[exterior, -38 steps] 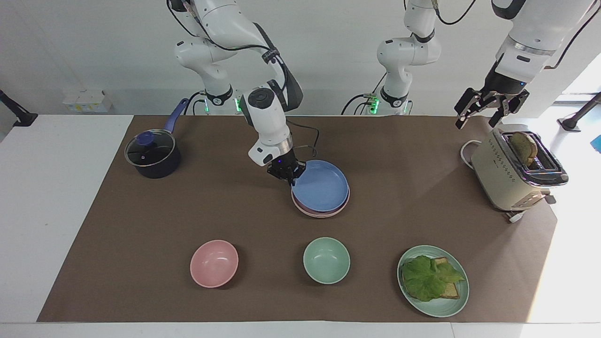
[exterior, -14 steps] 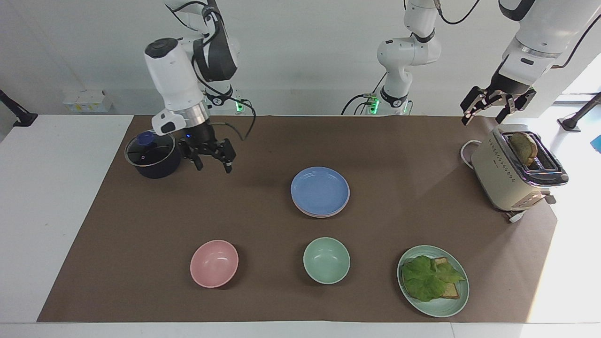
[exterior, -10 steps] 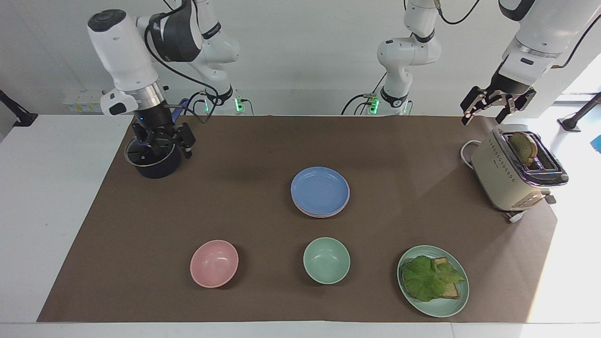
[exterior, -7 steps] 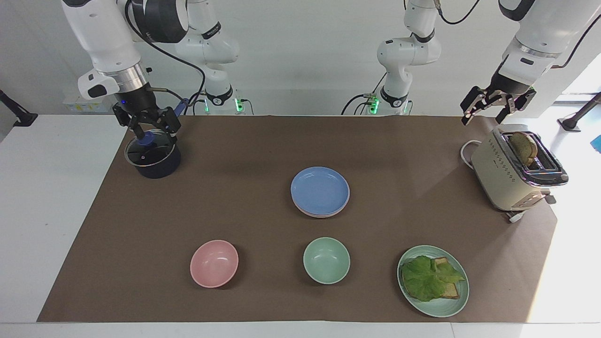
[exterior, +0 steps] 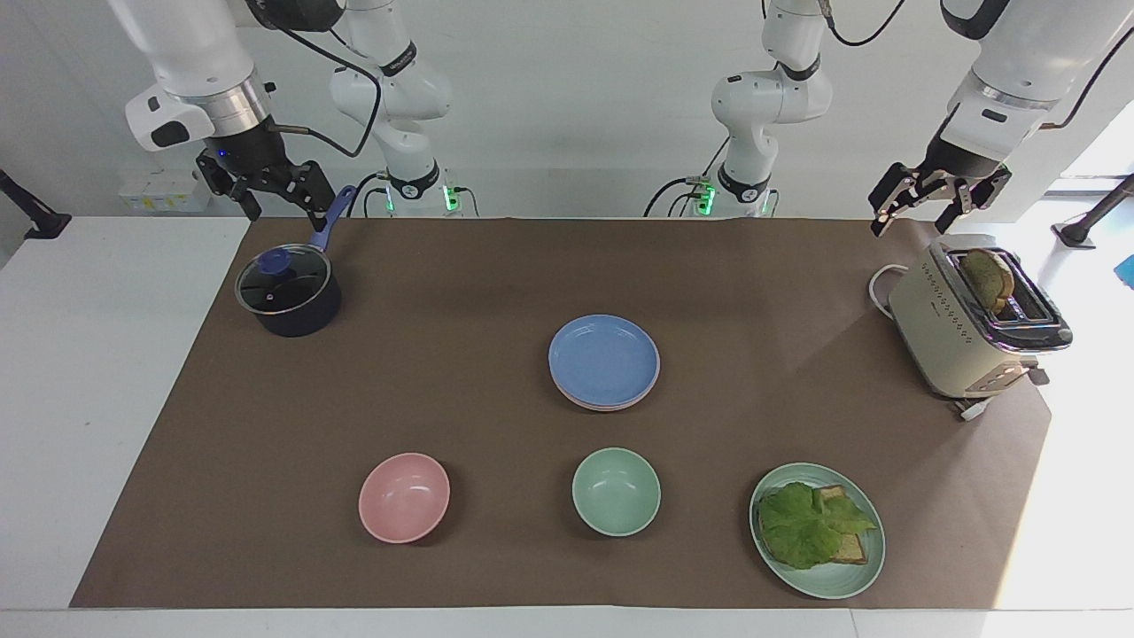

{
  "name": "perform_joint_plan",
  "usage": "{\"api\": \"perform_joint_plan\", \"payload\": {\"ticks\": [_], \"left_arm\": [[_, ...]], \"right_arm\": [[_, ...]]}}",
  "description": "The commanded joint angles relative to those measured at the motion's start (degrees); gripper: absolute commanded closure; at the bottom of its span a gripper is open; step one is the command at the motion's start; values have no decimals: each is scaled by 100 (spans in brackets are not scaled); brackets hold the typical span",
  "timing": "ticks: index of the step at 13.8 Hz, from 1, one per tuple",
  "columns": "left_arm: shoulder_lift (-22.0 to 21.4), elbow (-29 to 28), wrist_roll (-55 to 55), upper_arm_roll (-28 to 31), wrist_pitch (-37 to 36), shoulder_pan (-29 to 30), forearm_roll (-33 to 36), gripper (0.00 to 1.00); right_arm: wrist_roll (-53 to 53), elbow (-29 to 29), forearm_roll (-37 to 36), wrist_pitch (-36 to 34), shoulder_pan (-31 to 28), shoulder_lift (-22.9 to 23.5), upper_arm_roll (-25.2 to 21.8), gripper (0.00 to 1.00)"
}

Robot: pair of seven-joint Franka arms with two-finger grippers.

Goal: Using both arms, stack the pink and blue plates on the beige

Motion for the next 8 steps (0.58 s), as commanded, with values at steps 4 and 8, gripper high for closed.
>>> {"api": "perform_joint_plan", "payload": {"ticks": [4,8], "left_arm": [[-37,60,87,-30,-129,36,103,0],[-37,60,78,-30,-129,36,103,0]], "right_arm": [[-91,161,-20,-53,3,106,43,0],[-99,82,-11,-44,3,79,52,0]]}}
